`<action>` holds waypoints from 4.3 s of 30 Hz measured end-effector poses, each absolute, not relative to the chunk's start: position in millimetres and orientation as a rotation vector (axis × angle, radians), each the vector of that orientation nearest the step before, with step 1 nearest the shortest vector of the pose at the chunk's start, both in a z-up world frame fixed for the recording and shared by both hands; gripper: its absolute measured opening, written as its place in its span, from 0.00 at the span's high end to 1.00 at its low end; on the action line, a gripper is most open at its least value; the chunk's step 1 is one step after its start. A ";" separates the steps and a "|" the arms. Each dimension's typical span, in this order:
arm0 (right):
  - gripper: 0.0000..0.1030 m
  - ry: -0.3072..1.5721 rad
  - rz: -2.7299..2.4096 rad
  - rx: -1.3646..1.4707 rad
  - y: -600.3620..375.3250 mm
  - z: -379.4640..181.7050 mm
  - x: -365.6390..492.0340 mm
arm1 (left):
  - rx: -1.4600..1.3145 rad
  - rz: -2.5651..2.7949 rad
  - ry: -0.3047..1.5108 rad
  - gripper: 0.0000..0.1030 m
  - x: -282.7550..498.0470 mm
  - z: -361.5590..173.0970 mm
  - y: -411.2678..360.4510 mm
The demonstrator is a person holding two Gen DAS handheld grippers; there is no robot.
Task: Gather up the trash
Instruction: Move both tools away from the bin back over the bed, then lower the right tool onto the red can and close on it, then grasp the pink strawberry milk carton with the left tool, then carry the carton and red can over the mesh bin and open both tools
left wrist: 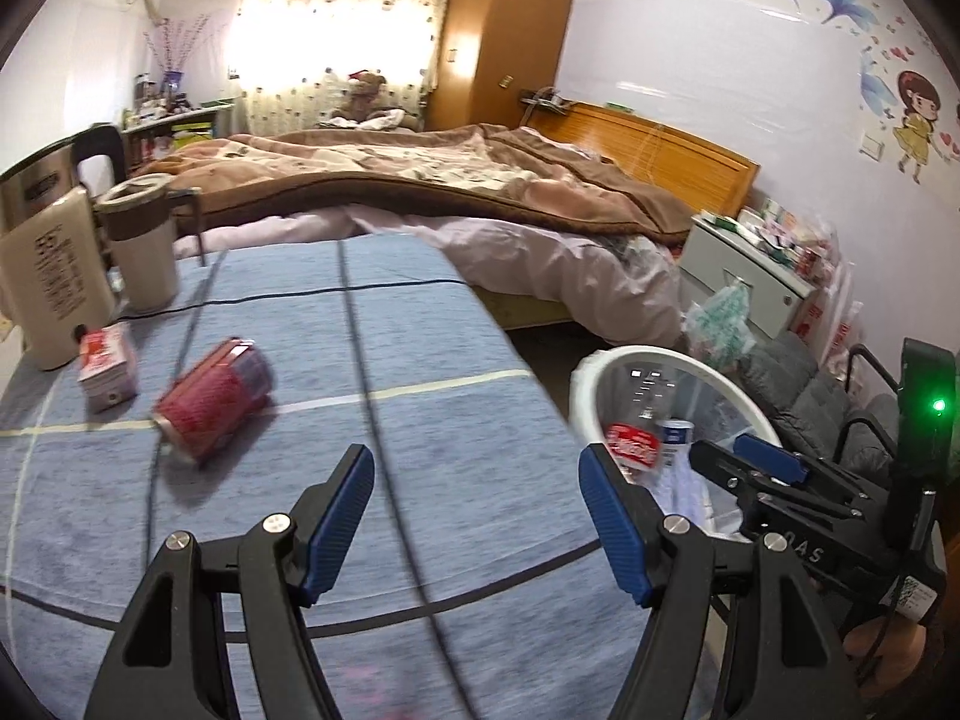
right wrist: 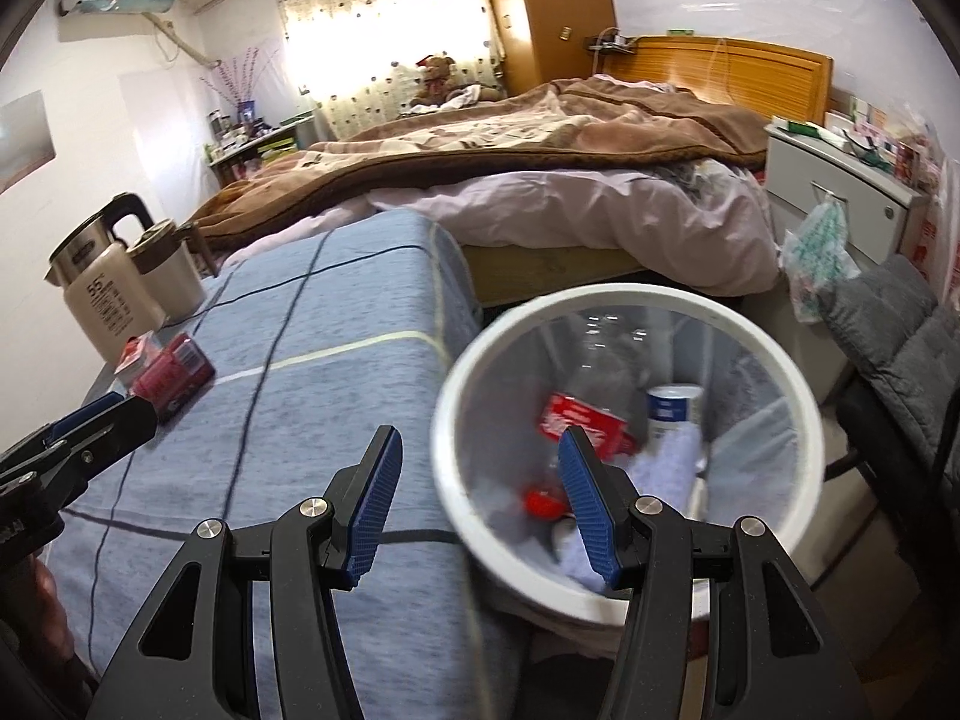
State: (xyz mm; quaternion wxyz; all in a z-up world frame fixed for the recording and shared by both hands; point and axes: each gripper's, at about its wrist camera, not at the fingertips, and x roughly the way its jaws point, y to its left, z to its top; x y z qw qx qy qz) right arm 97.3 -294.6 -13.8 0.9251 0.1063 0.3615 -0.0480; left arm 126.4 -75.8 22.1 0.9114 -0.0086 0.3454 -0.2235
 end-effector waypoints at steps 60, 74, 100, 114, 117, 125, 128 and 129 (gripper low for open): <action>0.33 0.952 0.202 0.291 -57.2 -54.3 281.1 | -0.202 -0.105 0.784 0.29 195.3 -17.6 164.9; 0.48 0.950 0.171 0.142 -56.4 -65.4 279.5 | -0.212 -0.116 0.822 0.29 218.1 -27.0 164.0; 0.48 0.925 0.154 0.138 -80.7 -66.3 265.4 | -0.052 -0.010 0.903 0.20 311.8 -46.6 117.4; 0.48 0.914 0.154 0.134 -80.2 -67.3 264.1 | -0.109 0.017 0.912 0.33 317.7 -55.0 128.2; 0.48 0.913 0.153 0.135 -80.5 -67.2 264.1 | -0.098 0.021 0.906 0.42 315.9 -54.0 128.2; 0.48 0.911 0.156 0.139 -80.5 -66.9 263.5 | -0.110 0.006 0.898 0.43 308.4 -50.4 126.9; 0.48 0.908 0.148 0.146 -82.3 -66.3 261.2 | -0.106 0.004 0.872 0.43 299.7 -43.9 124.3; 0.48 0.907 0.147 0.150 -83.2 -65.9 260.1 | -0.105 -0.001 0.864 0.43 296.7 -41.7 123.0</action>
